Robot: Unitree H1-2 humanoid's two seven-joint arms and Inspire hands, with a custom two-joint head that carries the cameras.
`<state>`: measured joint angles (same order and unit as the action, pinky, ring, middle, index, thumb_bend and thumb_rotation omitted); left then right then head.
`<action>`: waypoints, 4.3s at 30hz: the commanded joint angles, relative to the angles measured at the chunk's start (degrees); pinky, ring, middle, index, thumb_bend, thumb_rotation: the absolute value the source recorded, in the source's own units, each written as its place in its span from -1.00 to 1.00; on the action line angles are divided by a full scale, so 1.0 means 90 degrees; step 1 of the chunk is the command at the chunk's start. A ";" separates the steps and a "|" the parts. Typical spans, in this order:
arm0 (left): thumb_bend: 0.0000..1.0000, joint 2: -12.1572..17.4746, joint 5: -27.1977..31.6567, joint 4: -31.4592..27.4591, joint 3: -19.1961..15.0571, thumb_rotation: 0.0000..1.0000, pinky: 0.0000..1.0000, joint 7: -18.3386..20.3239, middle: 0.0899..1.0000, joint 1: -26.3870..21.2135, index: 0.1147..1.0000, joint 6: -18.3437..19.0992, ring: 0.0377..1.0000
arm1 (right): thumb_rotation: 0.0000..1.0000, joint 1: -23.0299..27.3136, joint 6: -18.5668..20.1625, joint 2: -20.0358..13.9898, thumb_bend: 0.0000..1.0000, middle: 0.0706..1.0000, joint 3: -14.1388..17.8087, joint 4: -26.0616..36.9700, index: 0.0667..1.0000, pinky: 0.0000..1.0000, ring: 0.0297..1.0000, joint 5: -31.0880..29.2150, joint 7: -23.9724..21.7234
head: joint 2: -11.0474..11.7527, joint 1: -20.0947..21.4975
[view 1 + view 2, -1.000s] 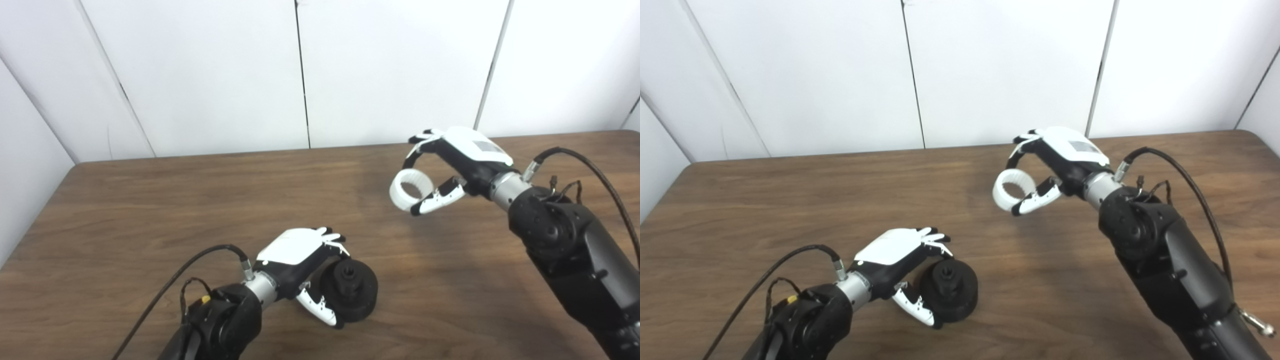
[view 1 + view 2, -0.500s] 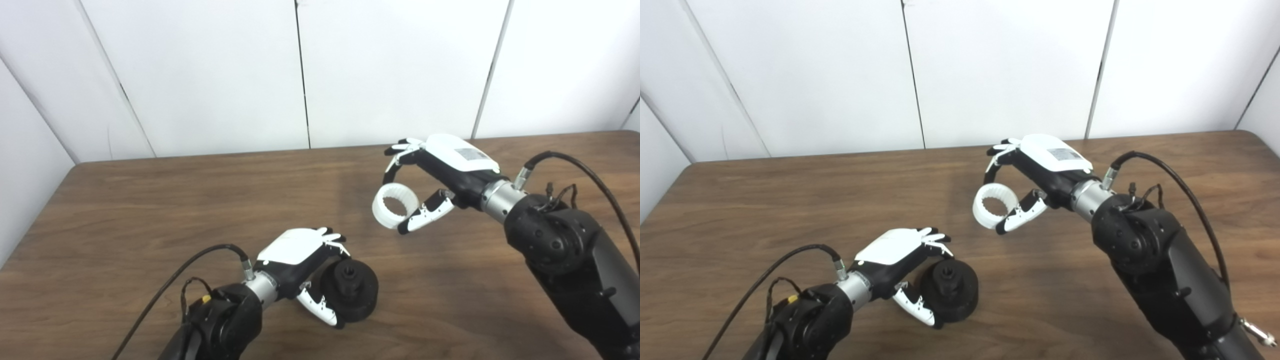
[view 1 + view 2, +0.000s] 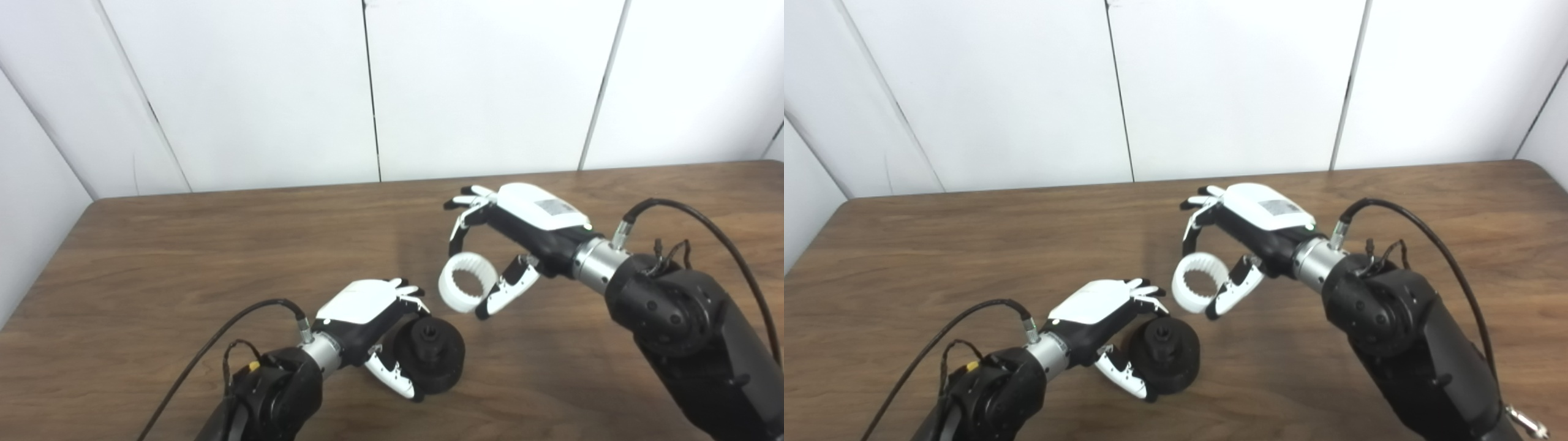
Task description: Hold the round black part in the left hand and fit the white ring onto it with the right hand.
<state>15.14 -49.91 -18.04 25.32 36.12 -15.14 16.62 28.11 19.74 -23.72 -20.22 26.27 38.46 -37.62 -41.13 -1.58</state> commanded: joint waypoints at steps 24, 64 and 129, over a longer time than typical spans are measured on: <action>0.95 -0.0017 -0.0015 -0.0100 -0.0097 -0.49 1.00 -0.0119 0.89 -0.0306 0.35 -0.0067 1.00 | -0.70 -0.0080 -0.0170 0.0460 0.04 0.79 -0.0226 0.0288 -0.08 0.68 0.96 0.0164 -0.0127 | -0.0013 -0.0030; 0.92 -0.0045 -0.0122 -0.0233 -0.0033 -0.46 1.00 -0.0102 0.87 -0.0348 0.35 -0.0116 1.00 | -0.70 -0.0516 -0.0329 0.0649 0.03 0.81 -0.0463 0.0037 -0.08 0.78 0.99 0.0436 -0.0064 | -0.0007 -0.0070; 1.00 0.0092 0.1796 -0.0950 -0.1765 -0.55 0.99 0.0552 0.93 -0.0076 0.67 0.1141 1.00 | -0.01 -0.1169 0.0641 0.0963 0.73 0.82 0.1546 0.0110 0.59 0.68 0.85 -0.1957 0.0527 | 0.0022 0.0021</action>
<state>15.42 -35.18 -24.77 10.41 41.59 -14.55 26.69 16.14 25.23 -15.49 -7.05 25.52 23.01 -34.55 -40.87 -1.32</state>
